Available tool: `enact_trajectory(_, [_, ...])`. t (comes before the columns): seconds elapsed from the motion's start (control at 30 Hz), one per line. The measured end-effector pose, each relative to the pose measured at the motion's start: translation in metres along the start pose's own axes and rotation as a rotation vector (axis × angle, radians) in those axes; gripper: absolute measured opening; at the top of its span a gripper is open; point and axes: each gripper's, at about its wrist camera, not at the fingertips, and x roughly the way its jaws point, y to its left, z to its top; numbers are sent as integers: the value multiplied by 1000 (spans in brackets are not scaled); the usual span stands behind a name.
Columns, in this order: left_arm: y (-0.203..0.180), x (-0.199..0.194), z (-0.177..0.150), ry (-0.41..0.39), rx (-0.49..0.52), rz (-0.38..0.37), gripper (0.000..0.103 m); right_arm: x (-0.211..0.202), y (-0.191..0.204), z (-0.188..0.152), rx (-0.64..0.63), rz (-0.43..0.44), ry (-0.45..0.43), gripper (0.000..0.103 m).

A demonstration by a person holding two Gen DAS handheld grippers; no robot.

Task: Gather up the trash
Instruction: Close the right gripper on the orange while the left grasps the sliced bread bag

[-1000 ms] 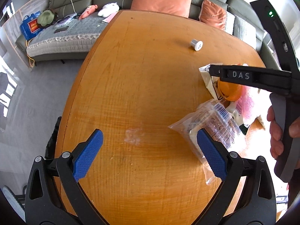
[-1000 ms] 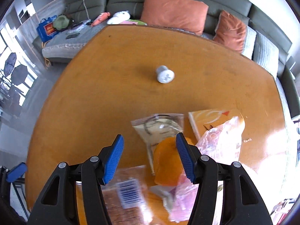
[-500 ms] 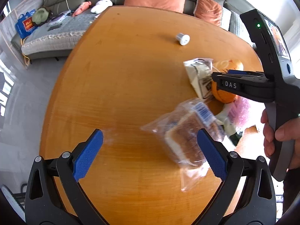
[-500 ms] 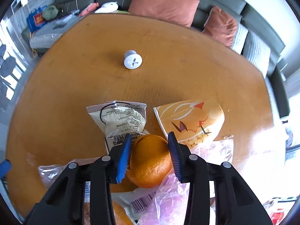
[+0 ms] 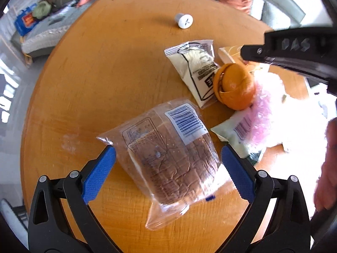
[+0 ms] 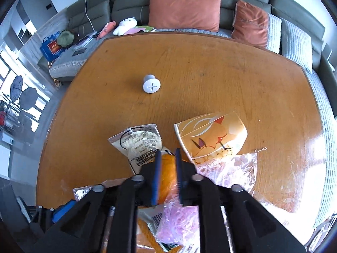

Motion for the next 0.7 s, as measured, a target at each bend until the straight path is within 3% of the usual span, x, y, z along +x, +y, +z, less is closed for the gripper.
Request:
enact_trajectory(0.07, [-3, 5, 1, -7, -5, 31, 97, -3, -3, -1, 7, 4, -11, 32])
enact_trajectory(0.17, [-1, 14, 2, -5, -23, 68, 97, -5, -8, 0, 20, 21, -10, 32])
enact_trajectory(0.2, [0, 19, 1, 8, -27, 66, 91, -5, -8, 1, 23, 27, -9, 32])
enact_trajectory(0.27, [7, 32, -2, 58, -51, 25, 91, -5, -9, 0, 26, 40, -5, 32])
enact_trajectory(0.37, [9, 29, -3, 29, -40, 11, 80, -1, -6, 1, 24, 63, 11, 33])
enact_trajectory(0.47, [15, 23, -1, 23, -51, -36, 75, 6, 0, 0, 12, 81, 43, 42])
enact_trajectory(0.63, [39, 13, 2, 11, -93, -64, 74, 21, 12, -4, -33, 37, 82, 48])
enact_trajectory(0.7, [44, 9, 1, -1, -100, -65, 74, 25, 20, -5, -82, -20, 80, 58])
